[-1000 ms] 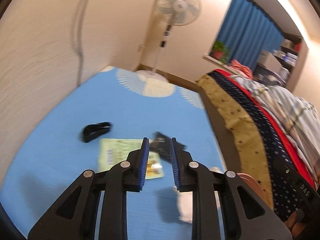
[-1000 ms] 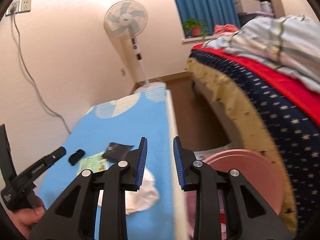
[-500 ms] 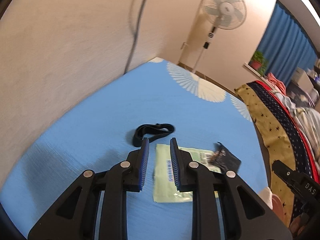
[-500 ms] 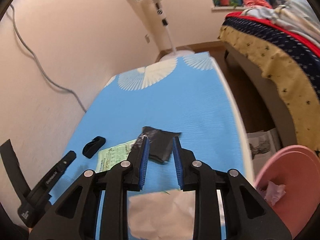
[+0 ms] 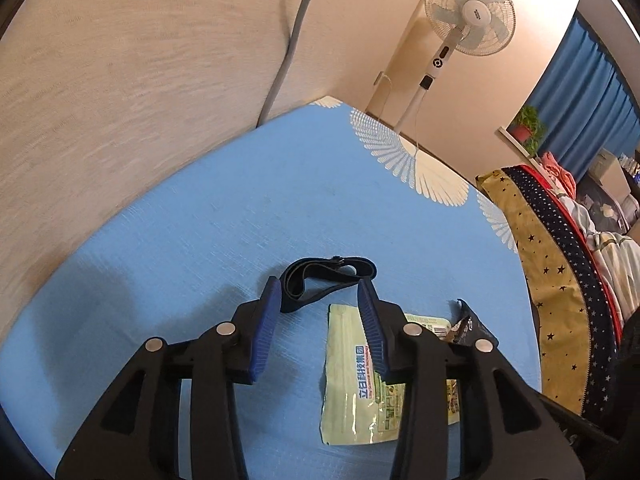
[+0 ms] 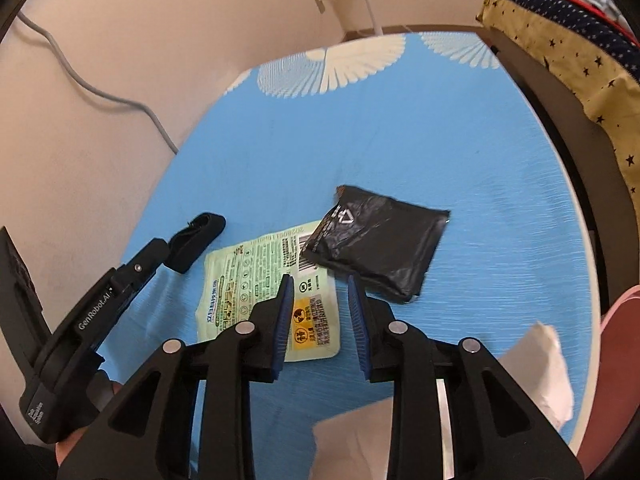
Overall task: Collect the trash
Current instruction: 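Grasp the black strap with the left tool while the right tool grasps the green packet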
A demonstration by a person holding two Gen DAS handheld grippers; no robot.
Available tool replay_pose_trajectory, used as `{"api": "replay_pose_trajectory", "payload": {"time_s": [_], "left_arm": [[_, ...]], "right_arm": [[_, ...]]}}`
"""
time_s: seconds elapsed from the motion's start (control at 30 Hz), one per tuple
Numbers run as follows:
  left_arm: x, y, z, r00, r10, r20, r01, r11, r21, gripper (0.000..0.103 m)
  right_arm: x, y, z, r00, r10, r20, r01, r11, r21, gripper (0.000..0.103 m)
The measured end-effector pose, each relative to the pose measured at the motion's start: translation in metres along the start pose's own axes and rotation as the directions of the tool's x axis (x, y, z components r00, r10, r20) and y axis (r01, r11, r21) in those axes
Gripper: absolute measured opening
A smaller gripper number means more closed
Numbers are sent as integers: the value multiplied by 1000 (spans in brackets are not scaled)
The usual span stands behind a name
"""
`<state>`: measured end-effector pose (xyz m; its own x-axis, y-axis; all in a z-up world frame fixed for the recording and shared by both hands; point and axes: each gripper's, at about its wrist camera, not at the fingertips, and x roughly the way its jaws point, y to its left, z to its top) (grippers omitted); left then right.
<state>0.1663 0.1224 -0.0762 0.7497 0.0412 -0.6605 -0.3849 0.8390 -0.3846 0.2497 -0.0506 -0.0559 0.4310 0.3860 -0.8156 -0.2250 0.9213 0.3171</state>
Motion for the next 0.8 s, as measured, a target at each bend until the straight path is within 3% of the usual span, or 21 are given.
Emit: {"api": "replay_pose_trajectory", "payload": {"time_s": [0.37,0.5,0.53,0.7,0.8], "left_arm": [[16,11,0,999,-9,-47,7,999,-42,38],[20,12,0,998,-12,-59,10,999,-38,22],[20,12,0,998,-8,-67,5,999,-33,13],[14,9,1,998,11,-65,-12,1000,-17,8],[8,10,3,998,19,-55,-20,1000,-12,8]], "right_arm": [[21,7,-2,997,-52,-52,51,998,-31,33],[21,11,-1,997,-56,-50,54,998,-44,35],[22,12,-1,997,-53,-51,51,998,-49,30],[18,19,-5,998,-53,-39,50,996,-73,7],[10,26,-7,999,-37,-20,35,995,-91,3]]}}
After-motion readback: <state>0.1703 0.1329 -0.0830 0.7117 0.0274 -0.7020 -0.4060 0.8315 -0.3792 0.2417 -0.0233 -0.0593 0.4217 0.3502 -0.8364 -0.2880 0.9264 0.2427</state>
